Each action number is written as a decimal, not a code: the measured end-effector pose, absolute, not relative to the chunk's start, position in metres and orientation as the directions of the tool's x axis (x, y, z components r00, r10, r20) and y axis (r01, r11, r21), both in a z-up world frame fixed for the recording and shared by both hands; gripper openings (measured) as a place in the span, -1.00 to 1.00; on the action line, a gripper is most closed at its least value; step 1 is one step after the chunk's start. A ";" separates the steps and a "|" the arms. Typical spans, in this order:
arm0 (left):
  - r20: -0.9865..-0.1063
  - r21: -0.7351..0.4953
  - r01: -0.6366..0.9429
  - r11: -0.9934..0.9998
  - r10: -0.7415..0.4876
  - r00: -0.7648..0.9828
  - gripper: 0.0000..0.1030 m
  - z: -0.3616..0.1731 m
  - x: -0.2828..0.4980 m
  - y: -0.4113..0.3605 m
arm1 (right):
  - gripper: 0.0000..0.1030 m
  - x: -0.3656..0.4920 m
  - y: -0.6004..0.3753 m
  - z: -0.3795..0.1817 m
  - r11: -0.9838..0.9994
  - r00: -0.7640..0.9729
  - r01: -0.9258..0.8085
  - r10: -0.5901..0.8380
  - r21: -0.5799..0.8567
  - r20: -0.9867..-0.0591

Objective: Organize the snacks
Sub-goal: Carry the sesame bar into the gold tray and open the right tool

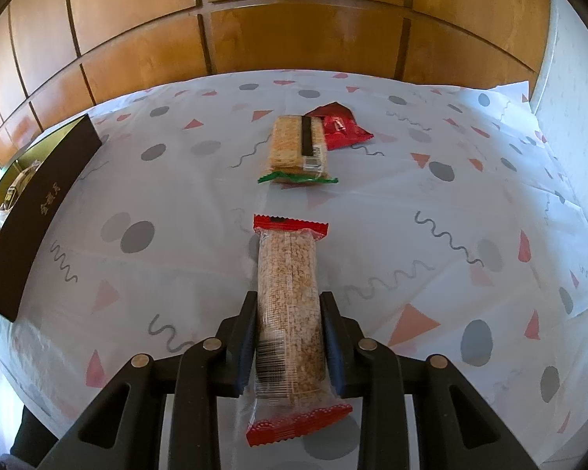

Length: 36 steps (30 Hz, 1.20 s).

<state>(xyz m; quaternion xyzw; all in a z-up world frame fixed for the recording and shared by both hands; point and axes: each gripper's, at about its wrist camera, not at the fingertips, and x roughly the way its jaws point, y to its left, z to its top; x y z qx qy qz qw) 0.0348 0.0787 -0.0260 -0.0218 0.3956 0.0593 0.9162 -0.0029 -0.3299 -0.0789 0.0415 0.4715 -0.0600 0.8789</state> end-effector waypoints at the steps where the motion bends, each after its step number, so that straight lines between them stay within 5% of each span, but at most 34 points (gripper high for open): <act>1: -0.727 0.005 -0.128 0.992 0.091 0.681 -0.09 -0.026 0.034 0.079 | -0.41 -0.003 -0.328 -0.079 0.990 0.546 0.140 -0.062 0.018 -0.835; 16: -0.724 -0.011 -0.131 0.991 0.083 0.685 -0.09 -0.027 0.028 0.086 | -0.42 0.021 -0.285 -0.070 0.973 0.494 0.065 0.162 0.222 -0.854; 36: -0.715 -0.015 -0.147 0.989 0.092 0.693 -0.09 -0.028 0.029 0.097 | -0.42 0.055 -0.160 -0.004 0.924 0.477 -0.245 0.379 0.294 -0.793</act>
